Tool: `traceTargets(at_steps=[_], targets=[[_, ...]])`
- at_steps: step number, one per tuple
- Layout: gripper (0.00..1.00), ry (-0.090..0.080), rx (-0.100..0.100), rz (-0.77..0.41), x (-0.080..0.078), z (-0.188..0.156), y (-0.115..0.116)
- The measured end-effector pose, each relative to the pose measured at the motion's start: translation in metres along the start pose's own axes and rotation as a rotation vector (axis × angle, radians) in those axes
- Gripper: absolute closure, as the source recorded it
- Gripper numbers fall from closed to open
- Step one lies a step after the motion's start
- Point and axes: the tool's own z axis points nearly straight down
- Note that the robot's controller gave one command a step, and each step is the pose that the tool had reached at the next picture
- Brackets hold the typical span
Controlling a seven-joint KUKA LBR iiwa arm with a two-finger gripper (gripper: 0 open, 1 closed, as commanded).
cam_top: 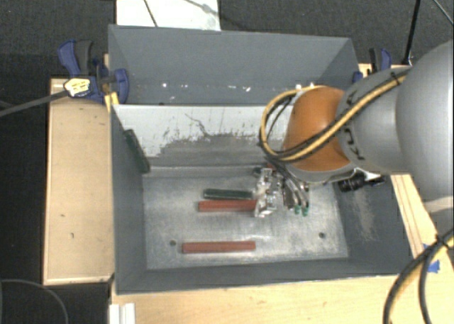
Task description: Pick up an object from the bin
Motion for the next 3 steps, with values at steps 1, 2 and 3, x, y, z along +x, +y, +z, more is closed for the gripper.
traceTargets(at_steps=[1,2,3], targets=[[1.00,0.006,-0.001,-0.001,0.002,-0.018,0.000],[1.00,0.004,-0.001,-0.003,0.001,-0.036,0.001],[1.00,0.003,-0.002,-0.004,0.001,-0.057,0.001]])
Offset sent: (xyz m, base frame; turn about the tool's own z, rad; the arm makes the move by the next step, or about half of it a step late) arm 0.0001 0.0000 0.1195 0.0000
